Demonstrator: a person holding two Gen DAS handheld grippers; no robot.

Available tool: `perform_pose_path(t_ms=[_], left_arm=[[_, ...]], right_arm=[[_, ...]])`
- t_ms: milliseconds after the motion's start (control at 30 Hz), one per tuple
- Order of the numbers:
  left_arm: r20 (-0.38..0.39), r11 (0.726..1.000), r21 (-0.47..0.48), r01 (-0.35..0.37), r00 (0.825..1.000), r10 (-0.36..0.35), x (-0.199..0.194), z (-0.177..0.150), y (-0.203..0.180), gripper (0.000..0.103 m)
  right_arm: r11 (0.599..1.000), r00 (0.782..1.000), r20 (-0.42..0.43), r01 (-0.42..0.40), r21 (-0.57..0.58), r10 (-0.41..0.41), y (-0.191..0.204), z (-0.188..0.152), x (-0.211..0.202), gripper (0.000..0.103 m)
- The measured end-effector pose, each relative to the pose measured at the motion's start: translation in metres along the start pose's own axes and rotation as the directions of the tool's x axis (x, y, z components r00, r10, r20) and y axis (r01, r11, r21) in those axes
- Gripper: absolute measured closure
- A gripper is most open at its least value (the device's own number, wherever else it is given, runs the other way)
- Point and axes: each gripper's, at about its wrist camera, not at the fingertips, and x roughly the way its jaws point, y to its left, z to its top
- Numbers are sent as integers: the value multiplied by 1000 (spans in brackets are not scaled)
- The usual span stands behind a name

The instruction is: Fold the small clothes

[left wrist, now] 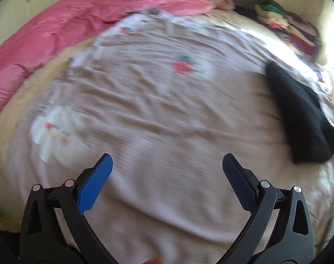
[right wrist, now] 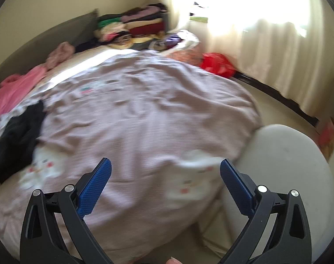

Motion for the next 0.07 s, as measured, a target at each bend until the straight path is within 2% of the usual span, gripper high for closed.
perform_pose_path(t_ms=[67], left_arm=[[12, 996, -34, -80, 997, 81, 13, 20, 44, 9]], right_arm=[[984, 988, -5, 153, 93, -153, -61, 7, 19, 5]])
